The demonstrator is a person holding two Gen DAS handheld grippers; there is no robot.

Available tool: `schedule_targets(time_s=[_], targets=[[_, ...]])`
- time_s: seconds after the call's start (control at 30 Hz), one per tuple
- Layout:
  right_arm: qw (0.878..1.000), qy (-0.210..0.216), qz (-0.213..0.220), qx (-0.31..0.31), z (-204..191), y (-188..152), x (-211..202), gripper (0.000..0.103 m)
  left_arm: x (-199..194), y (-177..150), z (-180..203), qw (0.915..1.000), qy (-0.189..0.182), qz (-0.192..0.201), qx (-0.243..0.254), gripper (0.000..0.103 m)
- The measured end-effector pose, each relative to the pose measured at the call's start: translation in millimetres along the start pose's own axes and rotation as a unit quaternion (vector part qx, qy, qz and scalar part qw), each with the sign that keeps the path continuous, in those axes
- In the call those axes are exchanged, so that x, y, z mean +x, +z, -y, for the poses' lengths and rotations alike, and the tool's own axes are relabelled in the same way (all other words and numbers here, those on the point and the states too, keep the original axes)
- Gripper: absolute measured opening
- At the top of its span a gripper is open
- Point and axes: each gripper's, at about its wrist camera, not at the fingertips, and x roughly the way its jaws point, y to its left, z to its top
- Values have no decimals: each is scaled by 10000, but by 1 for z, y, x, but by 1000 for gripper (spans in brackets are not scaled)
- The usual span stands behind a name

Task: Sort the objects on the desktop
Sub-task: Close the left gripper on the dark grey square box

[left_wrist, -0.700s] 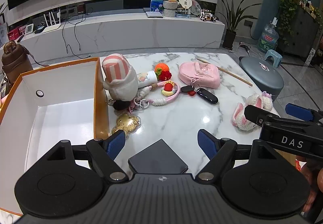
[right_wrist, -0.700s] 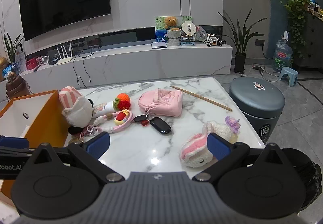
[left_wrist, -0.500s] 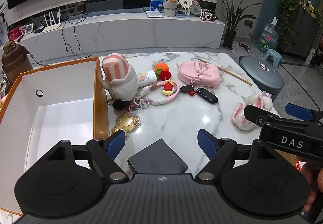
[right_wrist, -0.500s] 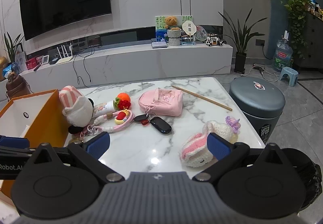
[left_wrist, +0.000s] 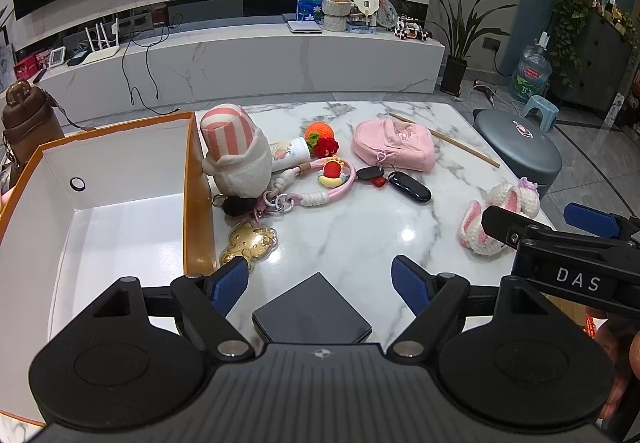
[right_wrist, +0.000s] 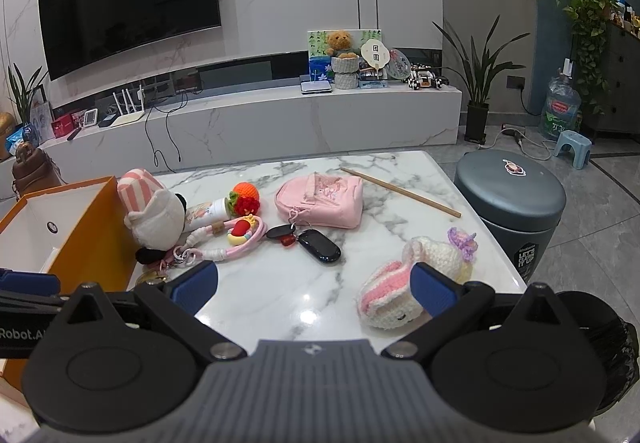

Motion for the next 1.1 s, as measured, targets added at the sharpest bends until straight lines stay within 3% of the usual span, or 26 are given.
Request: schedule_targets(time_s=[0.8,1.1], targets=[[10000,-2,-18,8,-1,-3,2,102,2,-2,4,10000,-21,-37,65,93],[9996,-193,-86,192,24,-8,2,102,9,-6,15,9994,-63,-194,262,93]])
